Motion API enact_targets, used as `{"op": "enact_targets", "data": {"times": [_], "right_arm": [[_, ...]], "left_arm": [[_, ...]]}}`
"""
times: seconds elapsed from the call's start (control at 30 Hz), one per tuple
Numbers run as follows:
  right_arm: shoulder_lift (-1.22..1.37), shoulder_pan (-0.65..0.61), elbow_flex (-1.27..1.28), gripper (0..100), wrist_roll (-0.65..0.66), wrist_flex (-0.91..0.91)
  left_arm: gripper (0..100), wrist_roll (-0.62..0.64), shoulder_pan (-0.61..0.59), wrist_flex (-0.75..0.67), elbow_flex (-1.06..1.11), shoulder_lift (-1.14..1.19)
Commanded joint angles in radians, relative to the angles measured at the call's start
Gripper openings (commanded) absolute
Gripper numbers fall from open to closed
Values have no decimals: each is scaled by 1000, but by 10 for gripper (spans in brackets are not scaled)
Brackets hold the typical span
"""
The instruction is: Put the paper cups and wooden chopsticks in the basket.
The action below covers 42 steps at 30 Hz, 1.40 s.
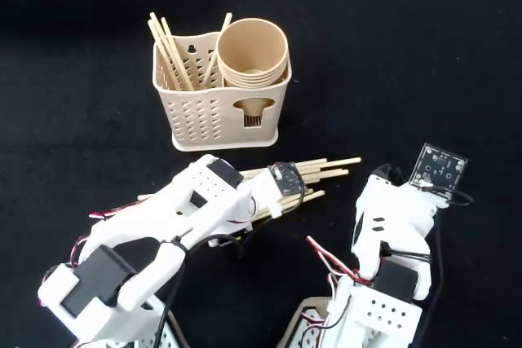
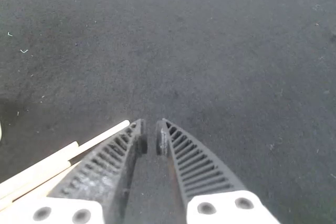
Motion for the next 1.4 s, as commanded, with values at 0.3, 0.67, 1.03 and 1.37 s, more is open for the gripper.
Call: {"op": "enact_targets", "data": {"times": [0.3,0.67,1.03,1.37], "right_arm": [[-10,-8,-5,60,-11,-17],[-12,80,-35,60,-100,-15],[-12,221,27,60,-338,-164],[-12,219,87,63,-333,-253]], "left_arm": [[30,3,-1,83,-88,-3],[30,3,-1,176,-182,-3],[30,58,-48,204,-295,-38],[30,66,-28,367,-349,-437]]}}
